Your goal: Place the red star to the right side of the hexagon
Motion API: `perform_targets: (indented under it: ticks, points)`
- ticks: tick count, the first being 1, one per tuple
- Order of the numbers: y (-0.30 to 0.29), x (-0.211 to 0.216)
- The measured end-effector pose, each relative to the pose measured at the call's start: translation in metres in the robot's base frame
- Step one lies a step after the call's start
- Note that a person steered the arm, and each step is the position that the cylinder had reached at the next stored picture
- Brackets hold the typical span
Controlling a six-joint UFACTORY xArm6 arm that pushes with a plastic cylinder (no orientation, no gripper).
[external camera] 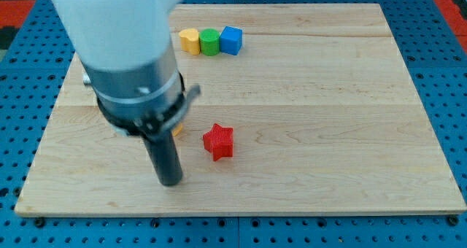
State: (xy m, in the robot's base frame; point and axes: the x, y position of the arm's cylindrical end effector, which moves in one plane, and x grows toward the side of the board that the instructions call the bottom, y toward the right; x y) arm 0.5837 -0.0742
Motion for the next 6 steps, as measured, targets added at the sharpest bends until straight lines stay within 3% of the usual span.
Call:
perform_targets:
  ticks: [2,4,5,6]
  points:
    - [0.03,-0.047]
    - [0.075,-0.035]
    - [0.137,-0.018]
    - [0.138,-0.05]
